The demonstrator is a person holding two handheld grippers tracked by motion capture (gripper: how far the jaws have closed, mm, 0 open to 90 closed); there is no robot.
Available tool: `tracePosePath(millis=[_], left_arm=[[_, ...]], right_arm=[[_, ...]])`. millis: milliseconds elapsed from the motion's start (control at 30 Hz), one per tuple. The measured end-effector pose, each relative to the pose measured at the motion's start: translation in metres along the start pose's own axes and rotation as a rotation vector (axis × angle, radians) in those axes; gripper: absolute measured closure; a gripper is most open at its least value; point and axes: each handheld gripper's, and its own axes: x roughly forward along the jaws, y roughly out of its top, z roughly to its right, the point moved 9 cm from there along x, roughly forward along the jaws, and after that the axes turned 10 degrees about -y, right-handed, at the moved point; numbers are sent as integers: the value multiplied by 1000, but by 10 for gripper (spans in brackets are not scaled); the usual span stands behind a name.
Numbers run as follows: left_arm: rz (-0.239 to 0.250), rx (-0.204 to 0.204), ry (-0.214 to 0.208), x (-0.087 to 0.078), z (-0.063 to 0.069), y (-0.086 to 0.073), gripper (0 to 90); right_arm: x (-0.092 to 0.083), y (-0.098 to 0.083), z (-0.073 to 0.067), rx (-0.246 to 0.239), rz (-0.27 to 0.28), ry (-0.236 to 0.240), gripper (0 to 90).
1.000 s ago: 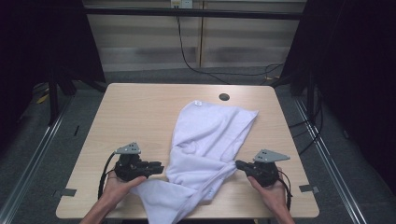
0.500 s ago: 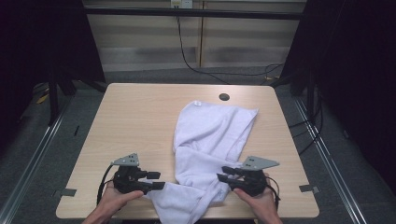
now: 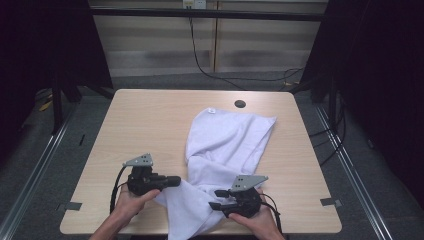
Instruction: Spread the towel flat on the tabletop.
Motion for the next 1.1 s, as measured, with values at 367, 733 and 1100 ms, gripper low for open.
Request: tracePosePath(millis=[367,733,1100], left_arm=[[3,-107,93,9,-54,0,668],[122,-160,178,-68,-72,-16,626],[158,-126,167,-68,-59,-5,600]], right_arm=[[26,13,-24,-66,-11,106,577],[34,-15,-46,-158,-109,180,738],[-17,45,29,59,156,-20,878]])
